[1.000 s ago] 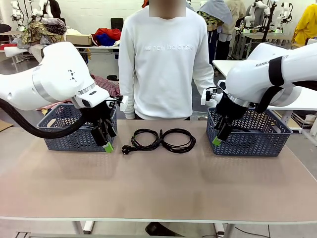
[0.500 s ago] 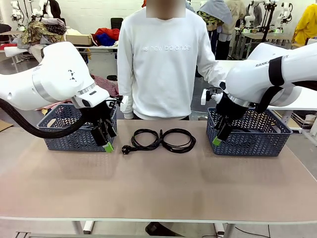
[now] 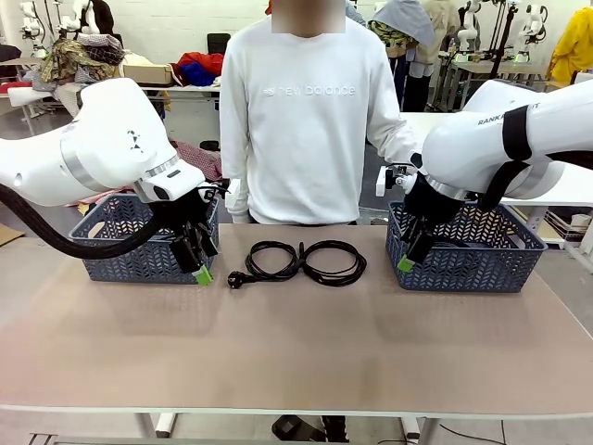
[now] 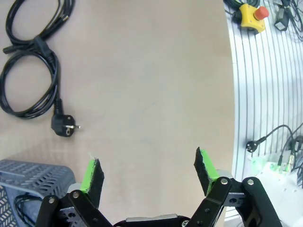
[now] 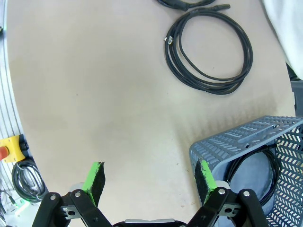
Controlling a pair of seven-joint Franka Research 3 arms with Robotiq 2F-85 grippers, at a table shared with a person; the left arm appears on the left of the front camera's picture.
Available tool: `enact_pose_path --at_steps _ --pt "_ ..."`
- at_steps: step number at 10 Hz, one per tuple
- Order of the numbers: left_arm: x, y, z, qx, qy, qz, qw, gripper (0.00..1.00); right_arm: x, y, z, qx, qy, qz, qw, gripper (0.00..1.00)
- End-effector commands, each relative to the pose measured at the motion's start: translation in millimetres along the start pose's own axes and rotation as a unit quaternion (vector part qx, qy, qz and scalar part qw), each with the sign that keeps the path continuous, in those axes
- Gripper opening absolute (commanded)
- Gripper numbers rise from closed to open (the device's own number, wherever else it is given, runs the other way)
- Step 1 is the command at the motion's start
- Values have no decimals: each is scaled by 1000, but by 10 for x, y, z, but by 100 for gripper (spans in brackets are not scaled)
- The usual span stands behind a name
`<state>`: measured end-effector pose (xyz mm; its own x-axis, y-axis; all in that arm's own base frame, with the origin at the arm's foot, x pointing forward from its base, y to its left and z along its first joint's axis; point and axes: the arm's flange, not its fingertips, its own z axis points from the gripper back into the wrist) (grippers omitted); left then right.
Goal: Organize the cables according to human instructions.
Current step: Pick up a bundle of cables and place it in the basket indicated by the human.
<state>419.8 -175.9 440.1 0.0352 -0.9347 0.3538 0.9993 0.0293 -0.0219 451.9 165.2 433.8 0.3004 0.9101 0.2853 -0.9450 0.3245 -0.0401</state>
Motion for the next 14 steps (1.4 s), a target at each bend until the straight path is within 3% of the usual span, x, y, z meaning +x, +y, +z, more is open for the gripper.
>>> enact_pose_path --at_steps 1,9,14 --pt "9 2 8 2 0 0 1000 100 14 -8 13 -3 2 2 1000 100" --pt "9 2 8 2 0 0 1000 100 0 0 0 0 0 0 1000 100" --pt "9 2 8 2 0 0 1000 100 661 -98 -191 -8 47 -73 996 100"
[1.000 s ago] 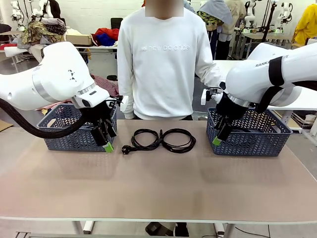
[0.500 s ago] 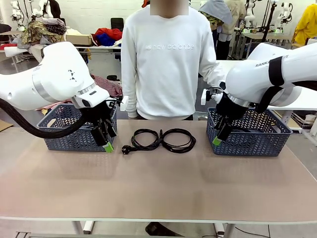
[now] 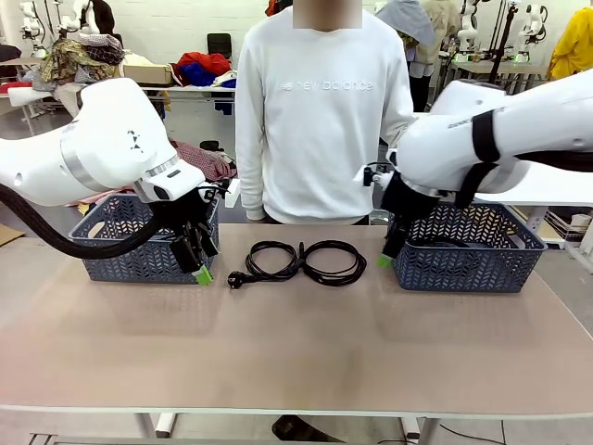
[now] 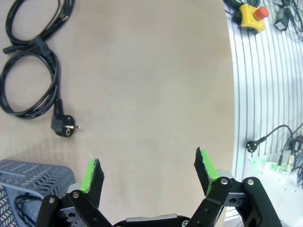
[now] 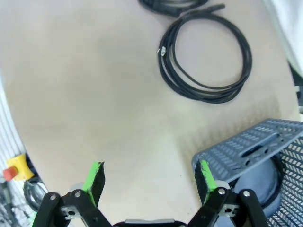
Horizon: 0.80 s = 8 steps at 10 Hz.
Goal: Organize the cables according to human instructions.
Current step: Pick up a bundle of cables and place it in the basket indicated by the human.
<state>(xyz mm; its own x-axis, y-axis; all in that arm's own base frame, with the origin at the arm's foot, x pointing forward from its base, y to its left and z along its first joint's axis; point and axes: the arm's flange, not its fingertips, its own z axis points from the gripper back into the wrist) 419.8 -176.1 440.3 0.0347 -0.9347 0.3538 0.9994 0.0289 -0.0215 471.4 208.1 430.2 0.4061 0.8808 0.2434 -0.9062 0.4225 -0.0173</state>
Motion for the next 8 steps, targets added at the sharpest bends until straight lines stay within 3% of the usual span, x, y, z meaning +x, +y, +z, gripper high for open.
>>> enact_pose_path --at_steps 1,5,8 --pt "6 2 7 2 0 0 1000 100 361 -35 -64 -10 39 -31 999 100" --pt "6 2 7 2 0 0 1000 100 846 -39 -346 -12 65 -53 996 100" --pt "6 2 7 2 0 0 1000 100 1013 -91 -512 -11 72 -60 996 100"
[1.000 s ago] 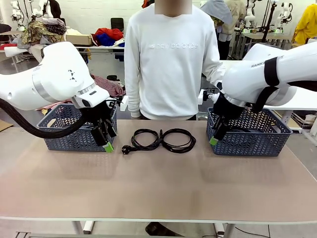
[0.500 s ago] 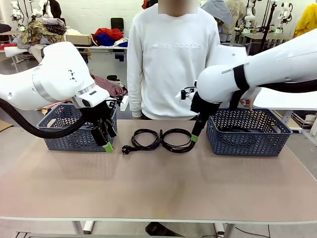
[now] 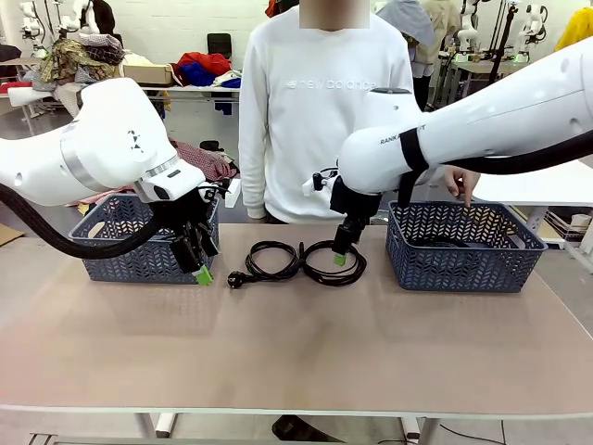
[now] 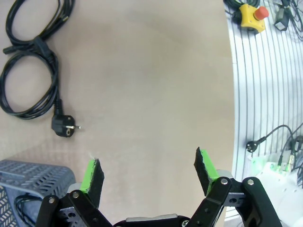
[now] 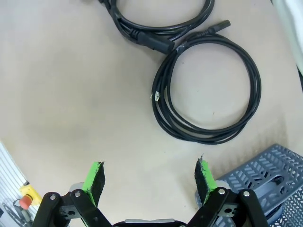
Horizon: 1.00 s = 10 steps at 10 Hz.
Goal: Organize the cables according to human instructions.
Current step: Pick up a bundle of cables and place it in the basket indicated by the human.
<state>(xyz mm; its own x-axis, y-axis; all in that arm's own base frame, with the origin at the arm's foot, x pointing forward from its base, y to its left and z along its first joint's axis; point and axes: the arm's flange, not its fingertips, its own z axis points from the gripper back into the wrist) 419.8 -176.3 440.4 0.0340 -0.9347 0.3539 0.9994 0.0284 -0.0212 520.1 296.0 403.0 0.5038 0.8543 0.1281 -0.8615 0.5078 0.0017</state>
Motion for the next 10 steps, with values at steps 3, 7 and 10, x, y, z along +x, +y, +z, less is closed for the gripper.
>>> enact_pose_path --at_steps 3,7,10 --pt "3 2 7 2 0 1 1000 100 41 -26 -39 2 1 -2 1000 100" --pt "3 2 7 2 0 1 1000 100 41 -26 -39 2 1 -2 1000 100" --pt "3 2 7 2 0 1 1000 100 41 -26 -39 2 1 -2 1000 100"
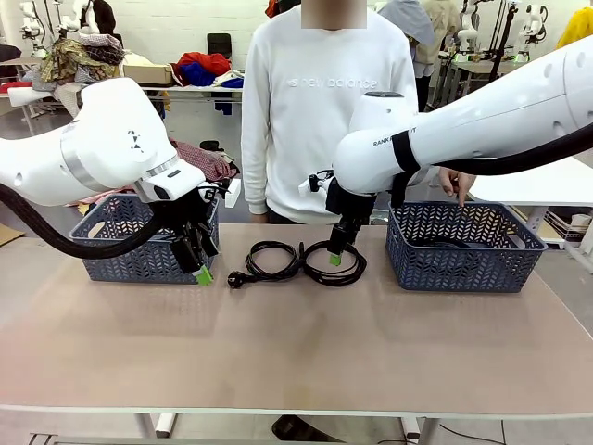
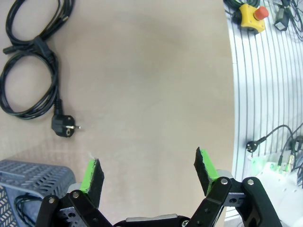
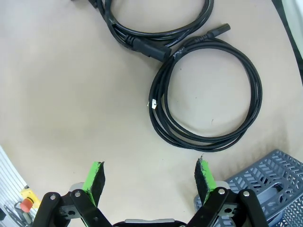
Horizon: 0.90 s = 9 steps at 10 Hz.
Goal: Organize the cables according to human instructions.
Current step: Pick up a bundle of cables and place it in the basket indicated by the human.
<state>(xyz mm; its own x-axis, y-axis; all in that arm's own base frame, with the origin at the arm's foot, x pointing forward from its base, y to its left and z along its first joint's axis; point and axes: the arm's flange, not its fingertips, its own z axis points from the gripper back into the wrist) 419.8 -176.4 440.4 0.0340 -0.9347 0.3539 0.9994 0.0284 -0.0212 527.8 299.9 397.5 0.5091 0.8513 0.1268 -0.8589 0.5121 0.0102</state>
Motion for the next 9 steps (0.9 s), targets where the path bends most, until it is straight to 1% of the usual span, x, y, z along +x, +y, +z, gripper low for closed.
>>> enact_pose_path --at_steps 1,2,4,6,9 --pt "3 2 7 2 0 1 1000 100 0 0 0 0 0 0 1000 100" --pt "3 2 7 2 0 1 1000 100 72 13 -62 -11 -1 -27 1000 100" --pt "3 2 7 2 0 1 1000 100 207 31 -225 -12 1 -67 998 100" --pt "3 2 7 2 0 1 1000 100 362 13 -415 -17 -2 -85 996 100" --pt "3 2 7 2 0 1 1000 100 565 -29 -609 -50 4 -100 994 100"
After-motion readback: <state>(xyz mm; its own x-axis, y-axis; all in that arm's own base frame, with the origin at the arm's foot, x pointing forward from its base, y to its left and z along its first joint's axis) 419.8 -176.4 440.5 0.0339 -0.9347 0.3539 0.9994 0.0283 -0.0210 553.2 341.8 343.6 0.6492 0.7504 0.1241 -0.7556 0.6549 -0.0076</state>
